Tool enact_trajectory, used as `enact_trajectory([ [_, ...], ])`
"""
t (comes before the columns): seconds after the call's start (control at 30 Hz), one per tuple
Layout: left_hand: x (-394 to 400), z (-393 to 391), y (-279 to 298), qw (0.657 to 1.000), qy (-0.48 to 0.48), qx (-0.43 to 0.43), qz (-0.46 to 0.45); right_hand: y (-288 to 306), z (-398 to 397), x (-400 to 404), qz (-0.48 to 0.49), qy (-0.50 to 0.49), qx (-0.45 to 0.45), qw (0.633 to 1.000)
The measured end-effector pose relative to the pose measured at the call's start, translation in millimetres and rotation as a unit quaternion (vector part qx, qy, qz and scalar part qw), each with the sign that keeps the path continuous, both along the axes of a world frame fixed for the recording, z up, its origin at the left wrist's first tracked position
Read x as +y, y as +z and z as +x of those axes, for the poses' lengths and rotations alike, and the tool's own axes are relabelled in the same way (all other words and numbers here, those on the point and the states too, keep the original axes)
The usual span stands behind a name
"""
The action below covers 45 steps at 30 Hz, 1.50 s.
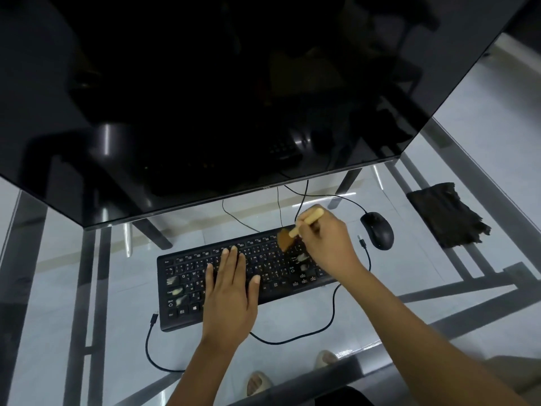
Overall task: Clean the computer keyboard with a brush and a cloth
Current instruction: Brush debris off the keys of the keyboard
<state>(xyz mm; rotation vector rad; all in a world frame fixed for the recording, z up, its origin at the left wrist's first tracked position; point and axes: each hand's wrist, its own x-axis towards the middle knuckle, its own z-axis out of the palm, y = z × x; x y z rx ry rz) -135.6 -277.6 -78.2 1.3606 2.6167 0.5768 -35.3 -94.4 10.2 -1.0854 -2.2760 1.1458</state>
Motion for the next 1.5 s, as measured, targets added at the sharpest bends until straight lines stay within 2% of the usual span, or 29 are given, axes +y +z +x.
enact_trajectory([
  [0.03,3,0,0,1.000,-0.004,0.001,0.000,1,0,3,-0.045,0.001,0.012,0.999],
  [0.1,7,-2,0,1.000,-0.014,0.004,-0.003,-3,-3,1,-0.117,0.050,-0.029,0.991],
  [0.17,13,0,1,1.000,-0.025,0.004,-0.012,-6,-4,4,-0.046,0.015,-0.034,0.998],
  [0.23,21,3,2,0.999,-0.035,0.009,-0.021,-2,-2,14,0.015,-0.053,0.017,0.998],
  [0.27,24,4,3,0.999,-0.041,0.011,-0.024,-1,-2,18,-0.008,-0.056,0.025,0.998],
  [0.33,30,5,3,0.998,-0.050,0.014,-0.033,3,-2,19,-0.107,0.013,-0.013,0.994],
  [0.4,33,6,4,0.998,-0.054,0.016,-0.041,3,-1,17,-0.058,0.041,-0.052,0.996],
  [0.47,35,9,5,0.997,-0.055,0.013,-0.043,6,2,19,0.021,-0.035,-0.019,0.999],
  [0.53,37,10,6,0.998,-0.053,0.008,-0.038,7,7,23,-0.029,-0.025,-0.008,0.999],
  [0.6,37,10,5,0.998,-0.050,0.007,-0.034,7,8,17,-0.119,0.069,-0.064,0.988],
  [0.67,36,13,3,0.998,-0.047,0.011,-0.036,4,9,13,-0.050,0.081,-0.081,0.992],
  [0.73,37,16,2,0.998,-0.049,0.010,-0.036,3,13,18,0.036,-0.009,-0.030,0.999],
  [0.77,37,18,2,0.998,-0.051,0.011,-0.034,3,14,22,0.026,-0.031,-0.012,0.999],
  [0.83,39,19,3,0.998,-0.054,0.010,-0.034,5,15,28,-0.045,0.001,-0.027,0.999],
  [0.9,40,20,3,0.998,-0.056,0.011,-0.037,7,16,31,-0.016,0.016,-0.068,0.997],
  [0.97,42,24,5,0.997,-0.062,0.012,-0.037,12,20,39,0.033,-0.025,-0.056,0.998],
  [1.1,46,30,5,0.997,-0.073,0.005,-0.040,16,29,46,-0.009,0.030,-0.115,0.993],
  [1.17,45,35,4,0.996,-0.071,0.002,-0.048,20,33,47,0.046,-0.026,-0.082,0.995],
  [1.23,44,41,5,0.996,-0.069,0.003,-0.048,22,39,53,0.030,-0.061,-0.039,0.997],
  [1.3,43,46,4,0.996,-0.066,0.007,-0.050,22,42,53,-0.034,-0.006,-0.081,0.996],
  [1.37,40,52,0,0.997,-0.060,0.011,-0.051,17,45,53,0.002,0.015,-0.116,0.993],
  [1.43,38,60,-2,0.997,-0.052,0.013,-0.048,19,49,54,0.050,-0.050,-0.068,0.995],
  [1.5,36,67,-3,0.998,-0.045,0.009,-0.047,20,53,58,-0.002,-0.042,-0.035,0.998],
])
